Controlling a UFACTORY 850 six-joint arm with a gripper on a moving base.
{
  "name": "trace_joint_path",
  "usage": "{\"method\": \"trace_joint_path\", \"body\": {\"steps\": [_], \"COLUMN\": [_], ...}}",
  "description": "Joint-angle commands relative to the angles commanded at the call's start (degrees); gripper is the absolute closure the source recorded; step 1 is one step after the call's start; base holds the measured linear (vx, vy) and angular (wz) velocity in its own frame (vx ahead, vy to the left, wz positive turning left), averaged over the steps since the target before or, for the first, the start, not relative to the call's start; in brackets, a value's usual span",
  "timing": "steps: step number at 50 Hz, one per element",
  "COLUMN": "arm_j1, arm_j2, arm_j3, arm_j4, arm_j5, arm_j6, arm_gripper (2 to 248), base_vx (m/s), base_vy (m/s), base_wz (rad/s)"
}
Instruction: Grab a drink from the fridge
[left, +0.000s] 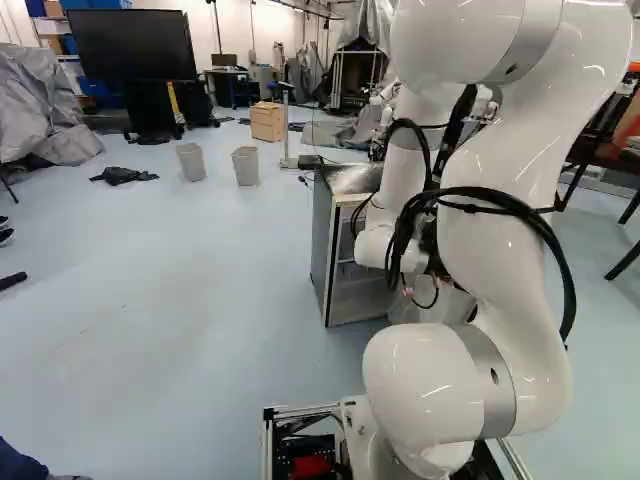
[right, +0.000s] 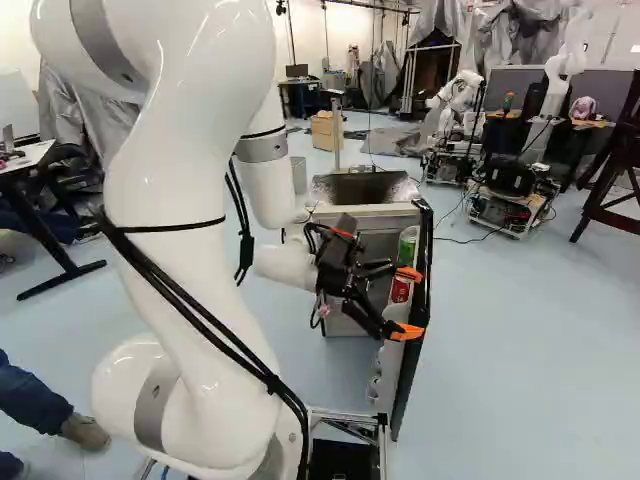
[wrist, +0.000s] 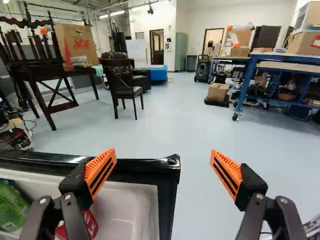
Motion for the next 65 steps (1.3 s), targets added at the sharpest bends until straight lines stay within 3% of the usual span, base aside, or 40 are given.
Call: {"method": "trace_joint_path", "body": {"steps": [25, 34, 49, 65], "arm_j1": [-5.55, -6.28, -5.43, -1.54], "arm_j2": [-2.29, -2.62, -1.92, 0.16], "arm_j3": [-4.96, -5.66, -4.16, 0.31], "arm_j4": [0.0, 0.0, 0.0, -1.32], "arm_j5": [0.0, 0.0, 0.0, 1.12], "arm_j6": [0.0, 0.0, 0.0, 0.0], "arm_gripper": [3, 3, 3, 3], "base_vx": [0.0, 0.0, 0.0, 0.0], "base_vy": [0.0, 0.0, 0.0, 0.0], "base_wz": [0.0, 0.0, 0.0, 0.0]}}
